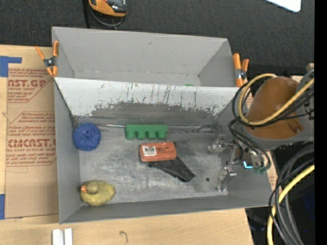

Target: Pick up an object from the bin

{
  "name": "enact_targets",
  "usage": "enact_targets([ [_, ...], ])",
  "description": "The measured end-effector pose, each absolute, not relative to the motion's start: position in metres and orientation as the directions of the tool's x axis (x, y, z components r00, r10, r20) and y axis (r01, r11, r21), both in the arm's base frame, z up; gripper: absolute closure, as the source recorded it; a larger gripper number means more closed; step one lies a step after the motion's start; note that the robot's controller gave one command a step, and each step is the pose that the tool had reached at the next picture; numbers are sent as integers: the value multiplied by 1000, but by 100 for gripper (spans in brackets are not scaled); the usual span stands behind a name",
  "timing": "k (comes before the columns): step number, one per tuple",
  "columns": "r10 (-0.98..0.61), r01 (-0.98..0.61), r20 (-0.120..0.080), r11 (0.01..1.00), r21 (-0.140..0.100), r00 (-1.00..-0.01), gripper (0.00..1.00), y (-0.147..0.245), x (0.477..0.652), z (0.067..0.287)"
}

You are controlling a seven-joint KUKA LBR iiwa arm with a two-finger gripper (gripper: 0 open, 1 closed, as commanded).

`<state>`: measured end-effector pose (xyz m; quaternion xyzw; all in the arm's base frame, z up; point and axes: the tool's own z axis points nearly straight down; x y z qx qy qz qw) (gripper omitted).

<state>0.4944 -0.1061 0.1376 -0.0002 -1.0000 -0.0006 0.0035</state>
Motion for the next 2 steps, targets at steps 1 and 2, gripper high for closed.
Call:
enact_targets([
  [1, -1, -1, 0, 1000, 0, -1000, 0, -106, 497, 141],
  [2, 103, 103, -4, 995, 1, -995, 0, -51, 511, 88],
])
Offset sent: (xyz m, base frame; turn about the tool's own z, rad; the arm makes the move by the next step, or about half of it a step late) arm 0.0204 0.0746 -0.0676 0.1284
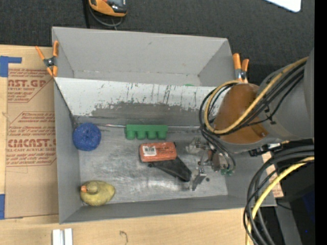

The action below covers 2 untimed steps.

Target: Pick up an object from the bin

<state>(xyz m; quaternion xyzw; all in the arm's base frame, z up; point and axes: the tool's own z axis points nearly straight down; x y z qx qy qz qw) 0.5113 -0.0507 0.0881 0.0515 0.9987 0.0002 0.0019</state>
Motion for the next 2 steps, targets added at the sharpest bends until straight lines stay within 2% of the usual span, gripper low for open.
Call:
enact_targets([
  [1, 153, 153, -4, 988, 0, -988, 0, -27, 512, 71],
  [2, 261, 261, 0, 965, 0, -965, 0, 1, 521, 98],
])
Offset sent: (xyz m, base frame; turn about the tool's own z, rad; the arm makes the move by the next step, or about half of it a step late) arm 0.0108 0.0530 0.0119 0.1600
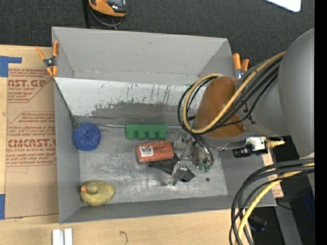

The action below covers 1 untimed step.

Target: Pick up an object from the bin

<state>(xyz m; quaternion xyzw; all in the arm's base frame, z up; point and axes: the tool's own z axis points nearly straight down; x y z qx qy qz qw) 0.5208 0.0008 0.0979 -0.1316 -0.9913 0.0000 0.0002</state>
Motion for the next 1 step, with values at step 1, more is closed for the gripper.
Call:
enact_targets([
  [1, 359, 359, -1, 933, 0, -933, 0, 10, 498, 80],
])
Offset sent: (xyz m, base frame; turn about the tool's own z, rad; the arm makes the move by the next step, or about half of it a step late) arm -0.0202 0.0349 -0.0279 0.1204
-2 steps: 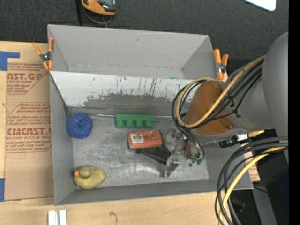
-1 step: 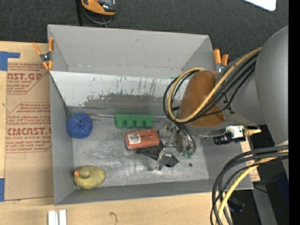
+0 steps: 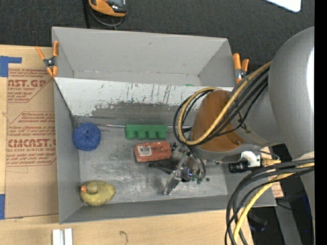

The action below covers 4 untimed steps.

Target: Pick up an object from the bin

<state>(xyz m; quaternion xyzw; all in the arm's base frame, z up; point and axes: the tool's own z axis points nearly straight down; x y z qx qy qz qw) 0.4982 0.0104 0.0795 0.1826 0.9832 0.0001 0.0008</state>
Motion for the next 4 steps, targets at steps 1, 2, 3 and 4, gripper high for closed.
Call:
enact_targets([
  [1, 375, 375, -8, 927, 3, -927, 100, 35, 504, 74],
  [2, 375, 375, -8, 927, 3, -927, 100, 35, 504, 74],
  [3, 375, 375, -4, 927, 1, -927, 100, 35, 503, 78],
  [4, 374, 374, 3, 927, -1, -927, 100, 36, 501, 95],
])
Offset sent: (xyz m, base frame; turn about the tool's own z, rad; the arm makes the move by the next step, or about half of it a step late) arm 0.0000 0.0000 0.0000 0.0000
